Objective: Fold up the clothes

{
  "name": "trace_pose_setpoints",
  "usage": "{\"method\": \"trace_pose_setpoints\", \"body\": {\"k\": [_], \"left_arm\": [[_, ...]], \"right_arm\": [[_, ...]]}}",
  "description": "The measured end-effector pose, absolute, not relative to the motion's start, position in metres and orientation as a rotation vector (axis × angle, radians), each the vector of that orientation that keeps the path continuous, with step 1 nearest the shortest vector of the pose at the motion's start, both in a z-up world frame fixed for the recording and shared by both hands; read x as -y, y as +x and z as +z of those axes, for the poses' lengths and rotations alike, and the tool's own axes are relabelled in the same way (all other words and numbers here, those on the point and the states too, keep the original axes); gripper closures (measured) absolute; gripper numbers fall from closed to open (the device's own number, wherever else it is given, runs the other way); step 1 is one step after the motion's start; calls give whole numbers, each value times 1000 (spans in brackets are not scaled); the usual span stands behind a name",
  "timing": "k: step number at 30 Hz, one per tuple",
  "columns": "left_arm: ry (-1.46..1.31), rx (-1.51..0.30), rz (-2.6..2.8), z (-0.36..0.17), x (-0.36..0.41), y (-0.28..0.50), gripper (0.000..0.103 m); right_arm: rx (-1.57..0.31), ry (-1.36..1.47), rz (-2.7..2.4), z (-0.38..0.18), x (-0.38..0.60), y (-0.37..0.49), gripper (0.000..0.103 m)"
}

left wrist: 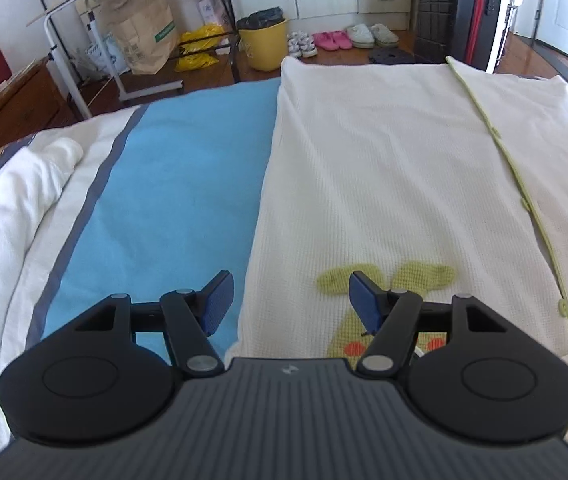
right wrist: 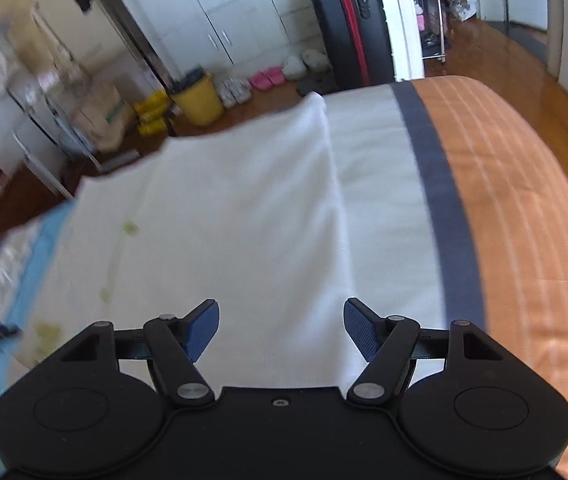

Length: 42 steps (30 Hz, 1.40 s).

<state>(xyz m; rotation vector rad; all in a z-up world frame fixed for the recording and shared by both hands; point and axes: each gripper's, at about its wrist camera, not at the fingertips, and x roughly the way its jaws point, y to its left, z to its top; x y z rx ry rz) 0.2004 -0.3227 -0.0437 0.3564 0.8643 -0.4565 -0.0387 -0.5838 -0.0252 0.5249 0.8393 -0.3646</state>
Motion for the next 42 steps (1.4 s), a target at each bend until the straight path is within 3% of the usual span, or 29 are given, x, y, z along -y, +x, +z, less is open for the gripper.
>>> {"method": "trace_pose_setpoints", "body": {"k": [4, 10, 20, 25, 27, 29, 30, 31, 32, 42], "left_arm": [[349, -832, -505, -46, 326, 205, 37], [341, -789, -553, -53, 338, 244, 37], [135, -850, -541, -71, 359, 383, 37], [263, -814, -450, -90, 416, 428, 38], [180, -869, -511, -97, 430, 443, 37], [119, -927, -516, -108, 442, 451, 37], [154, -886, -481, -109, 450, 445, 48], [197, -853, -483, -108, 456, 437, 67], [240, -820, -485, -107, 462, 430, 99], [144, -677, -552, -40, 404, 351, 99]], "right_arm": [[-819, 409, -398, -19, 586, -38, 29], [-655, 655, -221, -33, 613, -4, 29], [-640, 719, -341, -77, 704, 92, 29], [-643, 709, -306, -92, 723, 146, 27], [-613, 702, -305, -96, 727, 162, 28], [-610, 704, -307, -98, 726, 173, 53], [-629, 694, -311, -98, 724, 177, 93], [-647, 683, -316, -98, 721, 180, 97], [-639, 661, -329, -96, 714, 178, 97], [-422, 552, -256, -28, 652, 88, 97]]}}
